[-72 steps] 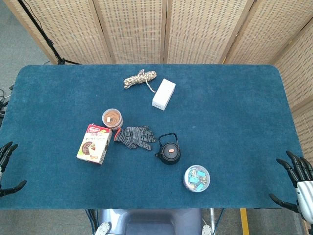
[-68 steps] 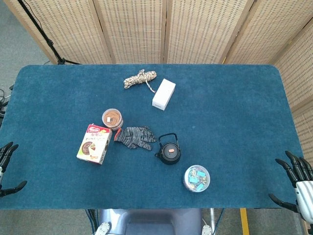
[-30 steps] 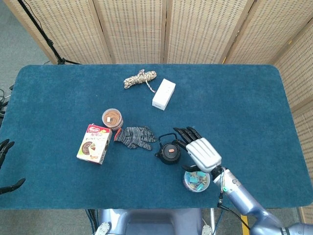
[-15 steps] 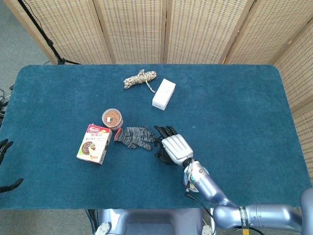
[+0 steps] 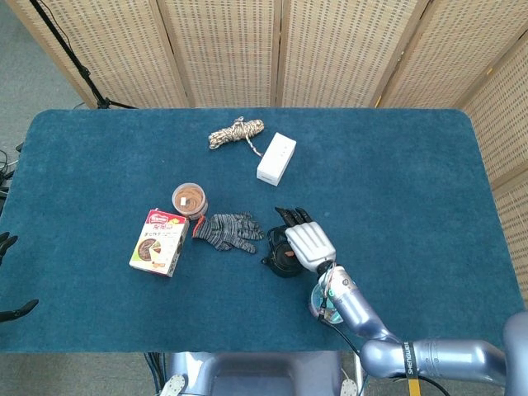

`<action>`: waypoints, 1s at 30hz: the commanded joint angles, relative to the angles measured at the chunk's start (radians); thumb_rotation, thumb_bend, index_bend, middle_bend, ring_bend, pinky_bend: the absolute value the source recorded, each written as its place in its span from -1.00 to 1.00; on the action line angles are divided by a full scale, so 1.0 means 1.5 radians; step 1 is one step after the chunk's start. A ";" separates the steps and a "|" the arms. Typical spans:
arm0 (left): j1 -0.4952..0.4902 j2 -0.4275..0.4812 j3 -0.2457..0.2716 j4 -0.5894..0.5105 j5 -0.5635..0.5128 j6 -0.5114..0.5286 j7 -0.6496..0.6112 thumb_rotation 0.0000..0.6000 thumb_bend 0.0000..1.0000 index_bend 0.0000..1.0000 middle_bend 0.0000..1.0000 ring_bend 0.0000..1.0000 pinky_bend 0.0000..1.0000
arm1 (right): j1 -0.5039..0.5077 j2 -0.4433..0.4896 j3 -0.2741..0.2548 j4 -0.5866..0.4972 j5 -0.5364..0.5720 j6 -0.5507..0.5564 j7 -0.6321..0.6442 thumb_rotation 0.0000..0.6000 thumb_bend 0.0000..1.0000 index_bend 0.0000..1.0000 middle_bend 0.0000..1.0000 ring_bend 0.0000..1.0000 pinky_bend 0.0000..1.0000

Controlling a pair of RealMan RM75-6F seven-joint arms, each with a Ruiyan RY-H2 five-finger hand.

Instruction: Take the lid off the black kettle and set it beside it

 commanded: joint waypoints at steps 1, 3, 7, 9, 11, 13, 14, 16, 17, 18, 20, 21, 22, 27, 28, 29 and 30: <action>0.000 0.000 0.001 -0.001 0.002 0.000 0.001 1.00 -0.71 -1.00 -1.00 -1.00 -1.00 | -0.011 0.011 -0.014 -0.006 -0.018 0.005 0.015 1.00 -0.12 -0.25 -1.00 -1.00 -1.00; 0.001 0.000 0.002 -0.001 0.003 0.000 0.002 1.00 -0.71 -1.00 -1.00 -1.00 -1.00 | -0.014 0.013 -0.020 -0.003 -0.024 0.005 0.019 1.00 -0.12 -0.25 -1.00 -1.00 -1.00; 0.002 -0.001 0.005 -0.002 0.010 0.002 0.009 1.00 -0.71 -1.00 -1.00 -1.00 -1.00 | -0.016 0.007 -0.032 0.014 -0.025 -0.001 0.027 1.00 -0.12 -0.24 -1.00 -1.00 -1.00; 0.002 -0.001 0.005 -0.001 0.010 0.002 0.012 1.00 -0.71 -1.00 -1.00 -1.00 -1.00 | -0.016 0.004 -0.033 0.019 -0.024 -0.003 0.031 1.00 -0.12 -0.24 -1.00 -1.00 -1.00; 0.002 -0.001 0.004 -0.001 0.008 0.001 0.012 1.00 -0.71 -1.00 -1.00 -1.00 -1.00 | -0.015 0.002 -0.035 0.022 -0.024 -0.002 0.032 1.00 -0.12 -0.24 -1.00 -1.00 -1.00; 0.001 -0.001 0.003 0.000 0.005 0.000 0.010 1.00 -0.72 -1.00 -1.00 -1.00 -1.00 | -0.016 0.001 -0.037 0.025 -0.026 -0.001 0.035 1.00 -0.12 -0.22 -1.00 -1.00 -1.00; 0.001 -0.001 0.003 0.000 0.005 -0.001 0.009 1.00 -0.72 -1.00 -1.00 -1.00 -1.00 | -0.017 0.000 -0.037 0.025 -0.027 -0.001 0.037 1.00 -0.12 -0.22 -1.00 -1.00 -1.00; 0.000 0.000 0.003 0.000 0.005 -0.002 0.008 1.00 -0.73 -1.00 -1.00 -1.00 -1.00 | -0.017 0.000 -0.038 0.025 -0.030 0.000 0.040 1.00 -0.12 -0.20 -1.00 -1.00 -1.00; 0.000 0.000 0.003 0.000 0.006 -0.002 0.008 1.00 -0.74 -1.00 -1.00 -1.00 -1.00 | -0.018 0.000 -0.039 0.026 -0.031 0.000 0.042 1.00 -0.12 -0.20 -1.00 -1.00 -1.00; 0.000 0.000 0.004 0.000 0.006 -0.003 0.008 1.00 -0.74 -1.00 -1.00 -1.00 -1.00 | -0.018 0.000 -0.039 0.026 -0.032 -0.001 0.043 1.00 -0.12 -0.19 -1.00 -1.00 -1.00; 0.000 0.001 0.004 0.000 0.007 -0.002 0.007 1.00 -0.74 -1.00 -1.00 -1.00 -1.00 | -0.017 -0.001 -0.038 0.027 -0.033 -0.001 0.046 1.00 -0.12 -0.17 -1.00 -1.00 -1.00; 0.000 0.001 0.004 0.000 0.008 -0.002 0.007 1.00 -0.74 -1.00 -1.00 -1.00 -1.00 | -0.017 -0.002 -0.038 0.028 -0.033 -0.001 0.046 1.00 -0.12 -0.16 -1.00 -1.00 -1.00; 0.000 0.001 0.005 0.001 0.008 -0.002 0.006 1.00 -0.74 -1.00 -1.00 -1.00 -1.00 | -0.016 -0.003 -0.037 0.029 -0.032 -0.002 0.047 1.00 -0.12 -0.16 -1.00 -1.00 -1.00; 0.001 0.001 0.005 0.001 0.008 -0.001 0.004 1.00 -0.74 -1.00 -1.00 -1.00 -1.00 | -0.009 -0.014 -0.035 0.034 -0.018 -0.002 0.039 1.00 -0.12 -0.15 -1.00 -1.00 -1.00; 0.001 0.001 0.005 0.001 0.009 -0.001 0.003 1.00 -0.74 -1.00 -1.00 -1.00 -1.00 | -0.007 -0.016 -0.034 0.036 -0.014 -0.002 0.037 1.00 -0.12 -0.15 -1.00 -1.00 -1.00; 0.001 0.001 0.005 0.001 0.009 -0.001 0.003 1.00 -0.74 -1.00 -1.00 -1.00 -1.00 | -0.006 -0.019 -0.034 0.037 -0.012 -0.001 0.036 1.00 -0.12 -0.15 -1.00 -1.00 -1.00; 0.001 0.002 0.005 0.001 0.010 -0.001 0.002 1.00 -0.74 -1.00 -1.00 -1.00 -1.00 | -0.005 -0.020 -0.033 0.038 -0.011 0.000 0.035 1.00 -0.12 -0.14 -1.00 -1.00 -1.00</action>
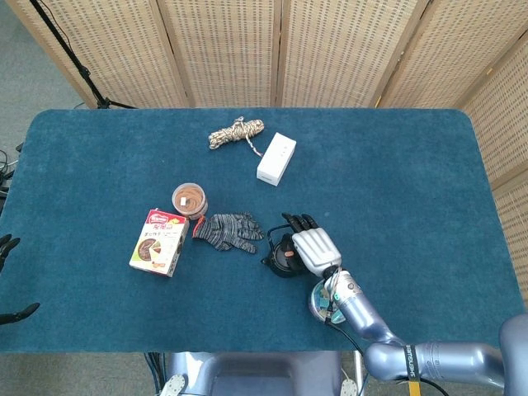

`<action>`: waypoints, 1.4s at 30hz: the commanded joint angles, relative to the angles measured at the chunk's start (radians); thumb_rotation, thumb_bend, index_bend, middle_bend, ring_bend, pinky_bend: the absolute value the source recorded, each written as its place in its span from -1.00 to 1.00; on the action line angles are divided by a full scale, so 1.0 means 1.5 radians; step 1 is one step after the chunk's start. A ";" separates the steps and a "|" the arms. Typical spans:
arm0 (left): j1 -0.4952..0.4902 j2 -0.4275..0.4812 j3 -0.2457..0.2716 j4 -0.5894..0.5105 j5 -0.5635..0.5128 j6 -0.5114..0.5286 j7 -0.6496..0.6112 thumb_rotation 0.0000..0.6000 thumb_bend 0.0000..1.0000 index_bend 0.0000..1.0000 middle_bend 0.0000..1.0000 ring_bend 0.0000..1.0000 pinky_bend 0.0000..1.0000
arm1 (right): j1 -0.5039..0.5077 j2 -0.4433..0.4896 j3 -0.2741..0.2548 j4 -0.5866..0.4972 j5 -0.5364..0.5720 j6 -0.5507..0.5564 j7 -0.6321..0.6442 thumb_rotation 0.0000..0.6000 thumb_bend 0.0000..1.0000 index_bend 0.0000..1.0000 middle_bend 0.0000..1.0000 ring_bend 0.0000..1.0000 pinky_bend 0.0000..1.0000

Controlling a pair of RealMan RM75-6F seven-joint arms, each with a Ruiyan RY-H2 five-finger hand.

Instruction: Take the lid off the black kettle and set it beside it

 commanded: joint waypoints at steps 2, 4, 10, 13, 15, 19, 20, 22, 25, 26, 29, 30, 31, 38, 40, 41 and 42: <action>0.000 0.000 0.000 0.001 0.000 0.000 -0.002 1.00 -0.74 -1.00 -1.00 -1.00 -1.00 | 0.004 -0.007 0.001 0.005 0.006 0.003 -0.005 1.00 -0.12 -0.14 -1.00 -1.00 -1.00; 0.000 0.001 0.000 0.001 -0.001 0.000 -0.005 1.00 -0.74 -1.00 -1.00 -1.00 -1.00 | 0.006 -0.010 0.002 0.008 0.009 0.004 -0.008 1.00 -0.12 -0.13 -1.00 -1.00 -1.00; 0.000 0.002 -0.001 0.003 -0.001 -0.001 -0.009 1.00 -0.74 -1.00 -1.00 -1.00 -1.00 | 0.009 -0.015 0.001 0.015 0.017 0.004 -0.010 1.00 -0.12 -0.11 -1.00 -1.00 -1.00; -0.001 0.003 -0.001 0.003 -0.001 -0.002 -0.011 1.00 -0.74 -1.00 -1.00 -1.00 -1.00 | 0.010 -0.017 0.001 0.017 0.017 0.004 -0.010 1.00 -0.12 -0.10 -1.00 -1.00 -1.00; 0.000 0.004 0.000 0.003 0.000 -0.001 -0.012 1.00 -0.74 -1.00 -1.00 -1.00 -1.00 | 0.011 -0.019 0.001 0.019 0.016 0.004 -0.008 1.00 -0.12 -0.09 -1.00 -1.00 -1.00; 0.000 0.004 0.001 0.004 0.001 -0.001 -0.014 1.00 -0.74 -1.00 -1.00 -1.00 -1.00 | 0.011 -0.025 -0.001 0.026 0.015 0.008 -0.011 1.00 -0.12 -0.04 -1.00 -1.00 -1.00; 0.000 0.004 0.001 0.004 0.001 -0.001 -0.015 1.00 -0.74 -1.00 -1.00 -1.00 -1.00 | 0.011 -0.028 -0.001 0.029 0.014 0.009 -0.012 1.00 -0.12 -0.03 -1.00 -1.00 -1.00; 0.000 0.005 0.001 0.004 0.001 -0.002 -0.016 1.00 -0.74 -1.00 -1.00 -1.00 -1.00 | 0.011 -0.031 -0.003 0.033 0.013 0.011 -0.013 1.00 -0.12 0.02 -1.00 -1.00 -1.00; 0.000 0.005 0.000 0.004 0.001 -0.002 -0.016 1.00 -0.74 -1.00 -1.00 -1.00 -1.00 | 0.010 -0.034 -0.004 0.038 0.011 0.015 -0.014 1.00 -0.11 0.06 -1.00 -1.00 -1.00; 0.000 0.005 0.000 0.004 0.001 -0.002 -0.016 1.00 -0.74 -1.00 -1.00 -1.00 -1.00 | 0.009 -0.035 -0.004 0.038 0.009 0.016 -0.013 1.00 -0.11 0.07 -1.00 -1.00 -1.00; -0.001 0.005 0.001 0.004 0.000 -0.003 -0.016 1.00 -0.74 -1.00 -1.00 -1.00 -1.00 | 0.007 -0.036 -0.003 0.039 0.000 0.020 -0.010 1.00 -0.11 0.10 -1.00 -1.00 -1.00; -0.001 0.005 0.001 0.004 0.001 -0.003 -0.016 1.00 -0.74 -1.00 -1.00 -1.00 -1.00 | 0.006 -0.036 -0.003 0.039 -0.003 0.022 -0.008 1.00 -0.11 0.12 -1.00 -1.00 -1.00; -0.001 0.006 0.001 0.004 0.001 -0.003 -0.016 1.00 -0.74 -1.00 -1.00 -1.00 -1.00 | 0.005 -0.036 -0.003 0.039 -0.006 0.023 -0.007 1.00 -0.11 0.13 -1.00 -1.00 -1.00; 0.000 0.006 0.001 0.004 0.001 -0.002 -0.017 1.00 -0.74 -1.00 -1.00 -1.00 -1.00 | -0.001 -0.032 -0.004 0.036 -0.018 0.031 -0.007 1.00 -0.10 0.15 -1.00 -1.00 -1.00; 0.000 0.006 0.001 0.004 0.001 -0.003 -0.017 1.00 -0.74 -1.00 -1.00 -1.00 -1.00 | -0.005 -0.027 -0.004 0.028 -0.026 0.037 -0.005 1.00 -0.10 0.15 -1.00 -1.00 -1.00; -0.001 0.006 0.001 0.004 0.001 -0.003 -0.017 1.00 -0.74 -1.00 -1.00 -1.00 -1.00 | -0.007 -0.024 -0.004 0.023 -0.031 0.040 -0.003 1.00 -0.10 0.15 -1.00 -1.00 -1.00; -0.001 0.006 0.001 0.004 0.001 -0.003 -0.017 1.00 -0.74 -1.00 -1.00 -1.00 -1.00 | -0.009 -0.020 -0.003 0.016 -0.037 0.044 -0.002 1.00 -0.10 0.15 -1.00 -1.00 -1.00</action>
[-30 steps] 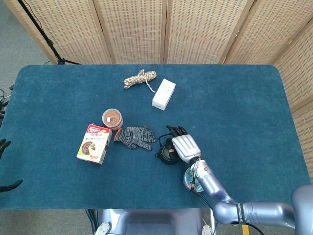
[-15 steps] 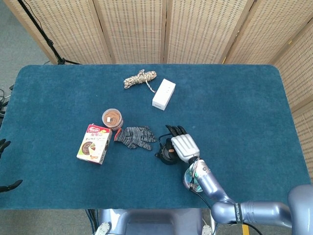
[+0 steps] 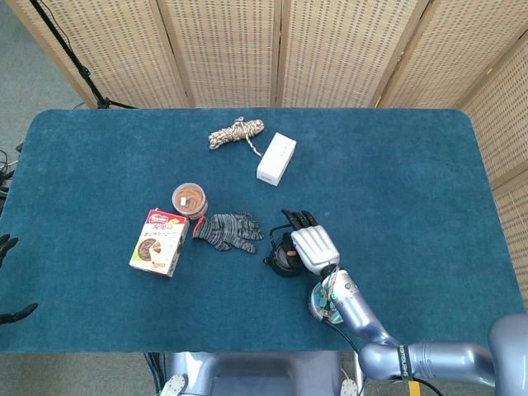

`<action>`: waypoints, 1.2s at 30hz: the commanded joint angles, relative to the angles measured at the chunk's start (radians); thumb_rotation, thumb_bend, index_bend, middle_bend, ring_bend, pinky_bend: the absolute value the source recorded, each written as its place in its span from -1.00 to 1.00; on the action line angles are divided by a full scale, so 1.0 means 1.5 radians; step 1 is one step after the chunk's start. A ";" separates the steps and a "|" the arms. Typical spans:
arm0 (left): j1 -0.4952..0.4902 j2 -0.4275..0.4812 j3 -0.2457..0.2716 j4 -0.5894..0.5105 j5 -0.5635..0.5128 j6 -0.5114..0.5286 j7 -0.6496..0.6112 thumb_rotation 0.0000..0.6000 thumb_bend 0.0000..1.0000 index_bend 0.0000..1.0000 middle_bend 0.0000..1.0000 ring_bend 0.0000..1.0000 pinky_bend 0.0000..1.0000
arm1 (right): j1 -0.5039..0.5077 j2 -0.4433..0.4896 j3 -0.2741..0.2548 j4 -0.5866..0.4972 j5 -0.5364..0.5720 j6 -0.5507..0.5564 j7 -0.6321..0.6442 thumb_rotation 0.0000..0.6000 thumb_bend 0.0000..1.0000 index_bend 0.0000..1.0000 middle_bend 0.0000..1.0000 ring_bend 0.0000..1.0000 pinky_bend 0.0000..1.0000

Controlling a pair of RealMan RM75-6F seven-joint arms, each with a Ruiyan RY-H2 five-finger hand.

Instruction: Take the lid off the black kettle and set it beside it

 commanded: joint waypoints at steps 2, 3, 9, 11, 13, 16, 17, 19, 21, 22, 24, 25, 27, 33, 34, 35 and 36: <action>0.000 0.000 0.000 0.000 0.000 -0.001 0.001 1.00 -0.74 -1.00 -1.00 -1.00 -1.00 | -0.010 0.018 0.001 -0.025 -0.024 0.017 0.004 1.00 -0.10 0.15 -1.00 -1.00 -1.00; 0.000 0.001 0.000 0.000 0.001 -0.001 0.000 1.00 -0.74 -1.00 -1.00 -1.00 -1.00 | -0.012 0.022 0.001 -0.030 -0.028 0.021 0.005 1.00 -0.10 0.15 -1.00 -1.00 -1.00; 0.002 0.003 0.002 0.001 0.005 0.003 -0.005 1.00 -0.74 -1.00 -1.00 -1.00 -1.00 | -0.024 0.057 0.004 -0.072 -0.060 0.045 0.003 1.00 -0.10 0.15 -1.00 -1.00 -1.00; 0.003 0.003 0.002 0.001 0.006 0.005 -0.007 1.00 -0.74 -1.00 -1.00 -1.00 -1.00 | -0.027 0.068 0.007 -0.082 -0.065 0.050 0.002 1.00 -0.10 0.15 -1.00 -1.00 -1.00; 0.003 0.003 0.003 0.002 0.008 0.006 -0.008 1.00 -0.74 -1.00 -1.00 -1.00 -1.00 | -0.033 0.088 0.013 -0.096 -0.071 0.064 -0.005 1.00 -0.10 0.15 -1.00 -1.00 -1.00; 0.004 0.003 0.004 0.002 0.011 0.008 -0.010 1.00 -0.74 -1.00 -1.00 -1.00 -1.00 | -0.037 0.103 0.012 -0.094 -0.067 0.073 -0.022 1.00 -0.09 0.15 -1.00 -1.00 -1.00; 0.004 0.003 0.004 0.002 0.012 0.009 -0.010 1.00 -0.74 -1.00 -1.00 -1.00 -1.00 | -0.038 0.105 0.010 -0.089 -0.063 0.072 -0.027 1.00 -0.08 0.15 -1.00 -1.00 -1.00; 0.005 0.003 0.005 0.002 0.013 0.010 -0.010 1.00 -0.74 -1.00 -1.00 -1.00 -1.00 | -0.039 0.104 0.006 -0.075 -0.052 0.069 -0.036 1.00 -0.08 0.15 -1.00 -1.00 -1.00; 0.005 0.003 0.006 0.002 0.015 0.009 -0.008 1.00 -0.74 -1.00 -1.00 -1.00 -1.00 | -0.038 0.097 -0.004 -0.044 -0.030 0.057 -0.050 1.00 -0.08 0.14 -1.00 -1.00 -1.00; 0.005 0.003 0.006 0.002 0.015 0.008 -0.008 1.00 -0.74 -1.00 -1.00 -1.00 -1.00 | -0.038 0.092 -0.006 -0.031 -0.022 0.051 -0.053 1.00 -0.08 0.14 -1.00 -1.00 -1.00; 0.004 0.002 0.006 0.003 0.015 0.008 -0.008 1.00 -0.74 -1.00 -1.00 -1.00 -1.00 | -0.038 0.078 -0.010 0.000 -0.009 0.040 -0.053 1.00 -0.08 0.14 -1.00 -1.00 -1.00; 0.004 0.002 0.006 0.003 0.015 0.007 -0.007 1.00 -0.74 -1.00 -1.00 -1.00 -1.00 | -0.038 0.072 -0.012 0.014 -0.003 0.033 -0.050 1.00 -0.08 0.14 -1.00 -1.00 -1.00; 0.002 0.002 0.005 0.003 0.011 0.004 -0.007 1.00 -0.74 -1.00 -1.00 -1.00 -1.00 | -0.039 0.058 -0.015 0.042 0.004 0.018 -0.038 1.00 -0.08 0.14 -1.00 -1.00 -1.00; -0.003 0.003 0.002 0.001 0.001 -0.006 -0.005 1.00 -0.74 -1.00 -1.00 -1.00 -1.00 | -0.043 0.028 -0.024 0.104 -0.002 -0.006 -0.017 1.00 -0.08 0.07 -1.00 -1.00 -1.00; -0.003 0.003 0.002 0.001 0.001 -0.006 -0.005 1.00 -0.74 -1.00 -1.00 -1.00 -1.00 | -0.043 0.026 -0.024 0.107 -0.002 -0.009 -0.015 1.00 -0.08 -0.06 -1.00 -1.00 -1.00; -0.003 0.003 0.003 0.001 0.001 -0.007 -0.004 1.00 -0.74 -1.00 -1.00 -1.00 -1.00 | -0.044 0.025 -0.025 0.110 -0.004 -0.014 -0.011 1.00 -0.08 -0.18 -1.00 -1.00 -1.00; -0.003 0.004 0.003 0.000 0.001 -0.007 -0.005 1.00 -0.74 -1.00 -1.00 -1.00 -1.00 | -0.045 0.025 -0.025 0.113 -0.007 -0.018 -0.006 1.00 -0.11 -0.37 -1.00 -1.00 -1.00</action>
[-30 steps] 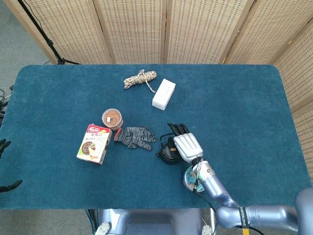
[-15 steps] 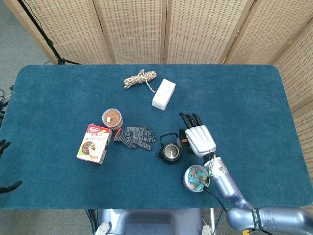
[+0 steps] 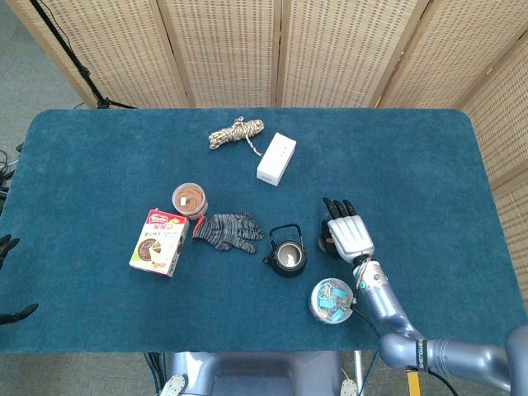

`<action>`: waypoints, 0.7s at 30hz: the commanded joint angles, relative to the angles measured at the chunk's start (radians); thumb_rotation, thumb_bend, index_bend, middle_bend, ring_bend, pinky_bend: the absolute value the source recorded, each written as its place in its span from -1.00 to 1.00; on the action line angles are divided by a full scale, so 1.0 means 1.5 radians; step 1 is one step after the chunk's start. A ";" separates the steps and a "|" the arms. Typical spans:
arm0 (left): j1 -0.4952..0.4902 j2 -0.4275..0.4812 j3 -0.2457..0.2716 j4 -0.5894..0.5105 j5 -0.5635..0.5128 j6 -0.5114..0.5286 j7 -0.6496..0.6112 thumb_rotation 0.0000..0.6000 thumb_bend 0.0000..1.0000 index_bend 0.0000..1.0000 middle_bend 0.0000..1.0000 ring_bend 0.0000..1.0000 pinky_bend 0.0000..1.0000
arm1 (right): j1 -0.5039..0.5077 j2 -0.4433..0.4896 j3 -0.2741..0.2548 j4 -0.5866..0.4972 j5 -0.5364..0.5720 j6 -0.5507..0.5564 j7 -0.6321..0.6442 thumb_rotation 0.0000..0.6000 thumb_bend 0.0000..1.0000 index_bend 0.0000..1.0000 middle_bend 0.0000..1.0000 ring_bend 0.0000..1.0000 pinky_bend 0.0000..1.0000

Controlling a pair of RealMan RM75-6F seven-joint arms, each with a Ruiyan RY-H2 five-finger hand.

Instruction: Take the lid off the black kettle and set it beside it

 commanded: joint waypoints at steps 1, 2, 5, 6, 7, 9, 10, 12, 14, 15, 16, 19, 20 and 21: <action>-0.001 0.001 0.000 0.000 0.000 -0.001 -0.002 1.00 -0.74 -1.00 -1.00 -1.00 -1.00 | -0.003 0.002 -0.004 0.005 -0.003 -0.011 0.005 1.00 -0.14 -0.53 -1.00 -1.00 -1.00; -0.001 0.001 0.000 0.000 0.000 -0.001 -0.003 1.00 -0.74 -1.00 -1.00 -1.00 -1.00 | -0.004 0.005 -0.004 0.001 -0.004 -0.009 0.003 1.00 -0.17 -0.65 -1.00 -1.00 -1.00; 0.000 0.002 0.001 0.001 0.003 0.000 -0.006 1.00 -0.74 -1.00 -1.00 -1.00 -1.00 | -0.010 0.021 0.000 -0.025 -0.018 0.006 0.005 1.00 -0.20 -0.82 -1.00 -1.00 -1.00; 0.000 0.003 0.002 0.001 0.004 0.000 -0.007 1.00 -0.74 -1.00 -1.00 -1.00 -1.00 | -0.013 0.029 0.000 -0.036 -0.023 0.011 0.006 1.00 -0.20 -0.82 -1.00 -1.00 -1.00; 0.000 0.003 0.002 0.001 0.005 0.000 -0.007 1.00 -0.74 -1.00 -1.00 -1.00 -1.00 | -0.016 0.038 0.001 -0.049 -0.031 0.018 0.007 1.00 -0.20 -0.81 -1.00 -1.00 -1.00; 0.001 0.003 0.003 0.002 0.007 0.001 -0.009 1.00 -0.74 -1.00 -1.00 -1.00 -1.00 | -0.025 0.061 0.003 -0.080 -0.052 0.038 0.011 1.00 -0.20 -0.80 -1.00 -1.00 -1.00; 0.001 0.003 0.004 0.002 0.009 0.002 -0.010 1.00 -0.74 -1.00 -1.00 -1.00 -1.00 | -0.035 0.083 0.004 -0.106 -0.073 0.058 0.017 1.00 -0.20 -0.79 -1.00 -1.00 -1.00; 0.002 0.003 0.005 0.003 0.012 0.004 -0.012 1.00 -0.74 -1.00 -1.00 -1.00 -1.00 | -0.052 0.117 -0.002 -0.136 -0.106 0.078 0.032 1.00 -0.20 -0.77 -1.00 -1.00 -1.00; 0.005 0.003 0.006 0.005 0.014 0.007 -0.013 1.00 -0.74 -1.00 -1.00 -1.00 -1.00 | -0.073 0.150 -0.012 -0.150 -0.144 0.097 0.054 1.00 -0.20 -0.76 -1.00 -1.00 -1.00; 0.006 0.002 0.006 0.005 0.014 0.009 -0.013 1.00 -0.74 -1.00 -1.00 -1.00 -1.00 | -0.083 0.163 -0.018 -0.152 -0.162 0.106 0.068 1.00 -0.20 -0.75 -1.00 -1.00 -1.00; 0.007 0.002 0.007 0.006 0.014 0.011 -0.012 1.00 -0.74 -1.00 -1.00 -1.00 -1.00 | -0.094 0.175 -0.024 -0.150 -0.180 0.114 0.083 1.00 -0.20 -0.75 -1.00 -1.00 -1.00; 0.010 -0.002 0.008 0.007 0.014 0.015 -0.006 1.00 -0.74 -1.00 -1.00 -1.00 -1.00 | -0.134 0.204 -0.048 -0.122 -0.242 0.150 0.137 1.00 -0.27 -0.74 -1.00 -1.00 -1.00; 0.012 -0.003 0.008 0.006 0.013 0.017 -0.002 1.00 -0.74 -1.00 -1.00 -1.00 -1.00 | -0.150 0.211 -0.057 -0.107 -0.265 0.167 0.160 1.00 -0.35 -0.74 -1.00 -1.00 -1.00; 0.013 -0.004 0.008 0.006 0.013 0.018 -0.001 1.00 -0.74 -1.00 -1.00 -1.00 -1.00 | -0.158 0.213 -0.060 -0.100 -0.275 0.175 0.170 1.00 -0.47 -0.74 -1.00 -1.00 -1.00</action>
